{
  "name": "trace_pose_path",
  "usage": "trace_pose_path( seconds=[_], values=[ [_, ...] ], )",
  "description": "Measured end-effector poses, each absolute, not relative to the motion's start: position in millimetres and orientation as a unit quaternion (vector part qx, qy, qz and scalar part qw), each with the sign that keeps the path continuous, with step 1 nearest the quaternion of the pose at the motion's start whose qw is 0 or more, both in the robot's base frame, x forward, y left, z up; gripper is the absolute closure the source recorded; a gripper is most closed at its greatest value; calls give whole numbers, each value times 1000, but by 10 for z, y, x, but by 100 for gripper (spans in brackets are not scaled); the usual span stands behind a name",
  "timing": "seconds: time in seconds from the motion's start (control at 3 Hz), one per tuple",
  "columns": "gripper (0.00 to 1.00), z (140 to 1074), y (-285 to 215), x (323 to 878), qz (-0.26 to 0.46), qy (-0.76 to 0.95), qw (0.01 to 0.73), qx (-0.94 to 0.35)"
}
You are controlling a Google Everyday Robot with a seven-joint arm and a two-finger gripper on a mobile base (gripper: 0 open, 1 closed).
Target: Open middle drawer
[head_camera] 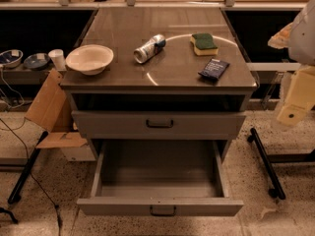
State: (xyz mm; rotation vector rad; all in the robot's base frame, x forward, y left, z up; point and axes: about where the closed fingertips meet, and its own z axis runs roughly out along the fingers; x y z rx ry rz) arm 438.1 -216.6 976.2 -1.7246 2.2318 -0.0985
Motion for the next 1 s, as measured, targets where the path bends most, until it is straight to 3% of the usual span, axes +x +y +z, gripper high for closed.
trace_pose_path(
  seconds=[1.0],
  values=[
    [0, 9098, -1838, 4266, -32, 730, 172, -661]
  ],
)
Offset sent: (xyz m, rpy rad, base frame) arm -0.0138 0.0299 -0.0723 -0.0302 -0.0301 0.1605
